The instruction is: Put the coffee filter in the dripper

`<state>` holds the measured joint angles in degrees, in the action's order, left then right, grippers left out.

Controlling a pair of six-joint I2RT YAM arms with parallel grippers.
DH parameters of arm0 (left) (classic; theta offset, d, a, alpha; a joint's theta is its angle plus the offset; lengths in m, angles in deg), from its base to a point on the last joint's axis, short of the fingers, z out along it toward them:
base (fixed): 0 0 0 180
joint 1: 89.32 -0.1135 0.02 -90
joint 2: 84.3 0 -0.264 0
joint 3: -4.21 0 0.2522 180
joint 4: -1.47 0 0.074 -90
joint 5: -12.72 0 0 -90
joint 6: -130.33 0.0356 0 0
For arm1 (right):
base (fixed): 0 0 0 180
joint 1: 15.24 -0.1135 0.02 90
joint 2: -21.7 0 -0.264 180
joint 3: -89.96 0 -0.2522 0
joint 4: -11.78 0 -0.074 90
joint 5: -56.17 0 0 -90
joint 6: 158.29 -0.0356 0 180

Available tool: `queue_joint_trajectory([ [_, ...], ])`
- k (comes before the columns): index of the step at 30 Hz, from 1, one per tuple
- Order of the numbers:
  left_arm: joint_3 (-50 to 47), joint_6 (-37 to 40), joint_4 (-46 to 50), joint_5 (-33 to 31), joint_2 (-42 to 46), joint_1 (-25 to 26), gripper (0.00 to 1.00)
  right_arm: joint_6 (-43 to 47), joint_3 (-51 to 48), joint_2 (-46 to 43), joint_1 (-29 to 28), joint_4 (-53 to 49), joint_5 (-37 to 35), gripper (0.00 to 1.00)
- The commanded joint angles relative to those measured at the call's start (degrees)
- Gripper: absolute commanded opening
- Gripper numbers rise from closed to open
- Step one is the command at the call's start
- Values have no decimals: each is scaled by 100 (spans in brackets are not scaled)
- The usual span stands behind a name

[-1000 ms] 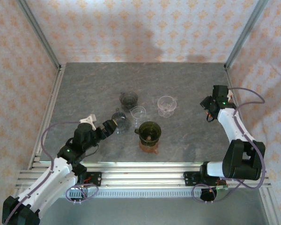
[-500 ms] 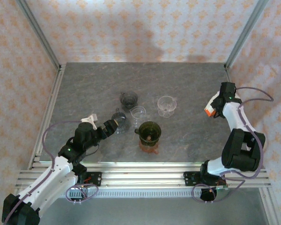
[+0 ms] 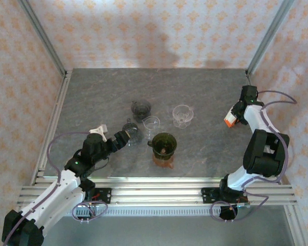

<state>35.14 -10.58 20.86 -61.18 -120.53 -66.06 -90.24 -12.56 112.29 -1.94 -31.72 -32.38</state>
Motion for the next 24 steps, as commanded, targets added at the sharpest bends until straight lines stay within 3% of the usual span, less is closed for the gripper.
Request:
queue_joint_trajectory([
  [1, 4, 126, -159, -31, -32, 40, 100, 100, 167, 117, 15, -155, -119, 33],
  [24, -2, 170, -254, -85, -185, 37, 100, 629, 254, 265, -160, -249, 216, 0],
])
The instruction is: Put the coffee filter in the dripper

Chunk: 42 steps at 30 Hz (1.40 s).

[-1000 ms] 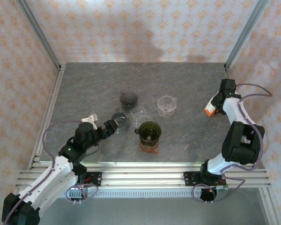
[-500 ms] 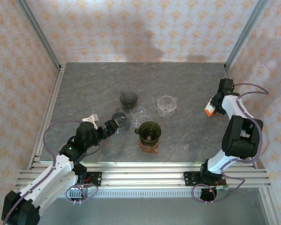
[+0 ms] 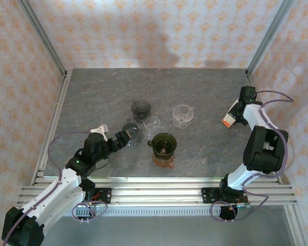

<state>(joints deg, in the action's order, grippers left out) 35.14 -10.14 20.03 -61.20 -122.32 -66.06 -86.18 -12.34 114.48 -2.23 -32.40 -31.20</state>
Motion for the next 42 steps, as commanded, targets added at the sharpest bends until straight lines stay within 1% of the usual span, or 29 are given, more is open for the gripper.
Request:
queue_joint_trajectory([
  [1, -3, 123, -170, -87, -5, 34, 100, 349, 305, 48, -256, -220, 59, 0],
  [6, 28, 124, -144, -87, -12, 36, 100, 950, 707, 227, -1032, -481, -223, 0],
  [9, 105, 148, -63, -76, -36, 37, 100, 1329, 837, 318, -1305, -460, -268, 0],
  [13, 162, 149, -18, -78, -48, 31, 100, 1743, 909, 459, -1359, -288, 110, 0],
  [17, 198, 118, -10, -75, -100, 32, 100, 2221, 777, 493, -1448, 15, 472, 0],
  [22, 251, 104, -141, -7, -255, 38, 100, 2485, 877, 594, -1721, 84, 343, 0],
  [31, 291, 53, -300, 77, -501, 33, 100, 2510, 1162, 904, -1765, 93, 529, 0],
  [34, 296, 58, -312, 76, -534, 30, 100, 2495, 1113, 958, -1785, 134, 464, 4],
  [35, 295, 64, -312, 69, -550, 31, 100, 2476, 1089, 962, -1785, 153, 441, 7],
  [38, 295, 52, -315, 71, -566, 34, 100, 2386, 1021, 923, -1785, 171, 365, 22],
  [39, 293, 42, -316, 88, -566, 32, 100, 2350, 970, 849, -1784, 211, 330, 26],
  [42, 295, 22, -301, 108, -560, 34, 100, 2185, 817, 558, -1785, 336, 246, 31],
])
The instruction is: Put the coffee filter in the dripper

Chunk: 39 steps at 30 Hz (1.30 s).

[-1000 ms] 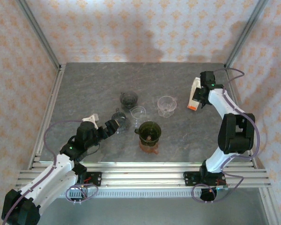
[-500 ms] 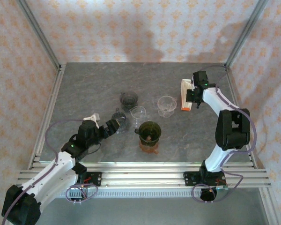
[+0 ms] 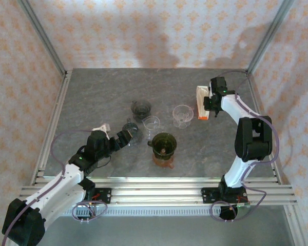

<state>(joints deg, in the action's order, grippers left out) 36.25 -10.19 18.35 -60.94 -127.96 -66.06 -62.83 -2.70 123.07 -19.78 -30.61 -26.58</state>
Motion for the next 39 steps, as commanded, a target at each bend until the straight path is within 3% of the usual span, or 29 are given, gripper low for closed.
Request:
queue_joint_trajectory([
  [1, 182, 20, -133, 95, 7, 29, 100, -222, -200, -432, -30, 192, -232, 33],
  [7, 132, -19, -110, 110, 14, 34, 100, -909, -722, -1385, -36, 525, -265, 35],
  [12, 105, -33, -105, 100, 28, 29, 100, -1475, -626, -1686, -260, 276, -250, 34],
  [17, 130, -72, -107, 69, 33, 36, 100, -2007, -40, -1168, -539, -218, -544, 32],
  [29, 246, -167, -8, 3, 33, 39, 100, -2905, 590, -374, -582, 111, -532, 26],
  [39, 219, -134, 46, 5, 41, 42, 100, -2957, 1156, 115, -610, -213, -705, 24],
])
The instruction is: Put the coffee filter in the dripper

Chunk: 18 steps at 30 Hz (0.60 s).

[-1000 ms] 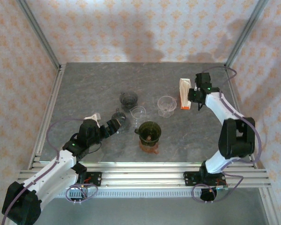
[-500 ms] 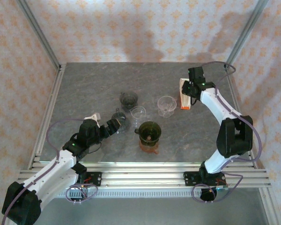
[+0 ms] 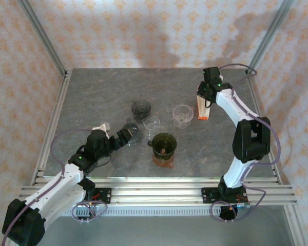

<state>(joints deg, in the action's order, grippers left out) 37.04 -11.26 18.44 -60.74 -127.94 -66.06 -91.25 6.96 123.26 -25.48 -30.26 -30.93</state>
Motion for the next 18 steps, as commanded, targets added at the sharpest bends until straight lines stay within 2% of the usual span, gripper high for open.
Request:
queue_joint_trajectory([
  [1, 140, -27, 38, -27, 37, 36, 100, -128, 197, 111, -39, -249, -281, 24],
  [18, 106, 0, -4, -46, 26, 45, 100, -263, 499, 473, -92, -459, -503, 21],
])
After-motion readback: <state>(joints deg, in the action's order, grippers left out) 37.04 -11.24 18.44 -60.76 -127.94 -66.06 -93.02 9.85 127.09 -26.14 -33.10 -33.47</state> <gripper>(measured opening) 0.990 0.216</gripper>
